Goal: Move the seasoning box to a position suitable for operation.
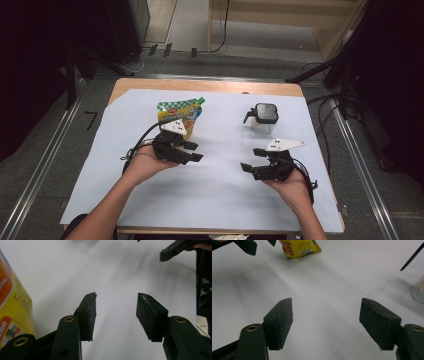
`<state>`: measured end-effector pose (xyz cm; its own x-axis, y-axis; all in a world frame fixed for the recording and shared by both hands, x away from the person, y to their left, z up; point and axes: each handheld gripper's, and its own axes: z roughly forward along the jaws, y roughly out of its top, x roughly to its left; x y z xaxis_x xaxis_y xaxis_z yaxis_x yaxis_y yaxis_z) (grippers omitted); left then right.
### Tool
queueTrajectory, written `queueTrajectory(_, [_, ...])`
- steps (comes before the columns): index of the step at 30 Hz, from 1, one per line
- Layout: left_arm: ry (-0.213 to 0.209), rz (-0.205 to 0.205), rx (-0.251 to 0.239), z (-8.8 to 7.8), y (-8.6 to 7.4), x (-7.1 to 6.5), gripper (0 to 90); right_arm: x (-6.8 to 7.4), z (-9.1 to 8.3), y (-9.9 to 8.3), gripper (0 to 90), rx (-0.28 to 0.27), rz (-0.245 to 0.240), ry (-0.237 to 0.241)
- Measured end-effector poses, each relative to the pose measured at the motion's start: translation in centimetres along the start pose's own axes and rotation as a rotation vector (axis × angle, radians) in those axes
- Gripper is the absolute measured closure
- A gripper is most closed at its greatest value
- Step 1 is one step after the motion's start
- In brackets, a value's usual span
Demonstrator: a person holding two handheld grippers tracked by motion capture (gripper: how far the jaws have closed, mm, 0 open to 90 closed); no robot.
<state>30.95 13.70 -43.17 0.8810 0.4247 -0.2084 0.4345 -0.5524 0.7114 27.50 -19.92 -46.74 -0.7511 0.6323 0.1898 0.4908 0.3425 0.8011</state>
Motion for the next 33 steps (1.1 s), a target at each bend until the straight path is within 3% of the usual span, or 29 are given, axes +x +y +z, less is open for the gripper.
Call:
queueTrajectory(4, [0.007,0.030,-0.007,0.1,0.0,-0.4,51.5,0.0,-0.1,0.0,32.6,-0.003,-0.022,0.003])
queueTrajectory(6, [-0.005,0.016,-0.003,0.2,-0.1,-0.2,51.4,0.0,-0.1,-0.1,36.0,-0.002,-0.034,0.005])
queueTrajectory(12, [-0.007,0.030,-0.017,0.2,-0.2,0.0,46.6,0.0,0.2,0.0,39.7,0.008,-0.014,0.023])
queueTrajectory(20, [-0.044,0.041,-0.006,1.5,-0.1,0.4,47.0,0.4,0.6,0.0,43.9,0.020,-0.006,0.057])
queueTrajectory(25, [-0.051,0.045,0.011,1.5,-0.1,0.1,46.2,-0.1,0.2,-0.1,47.0,-0.001,0.009,0.041])
queueTrajectory(27, [-0.062,0.023,0.017,1.4,-0.1,0.2,46.2,-0.1,0.1,0.0,45.4,-0.001,0.027,0.046])
queueTrajectory(33, [-0.086,0.022,0.024,1.2,0.0,0.1,46.1,0.3,-0.3,0.0,41.0,-0.004,-0.005,0.007])
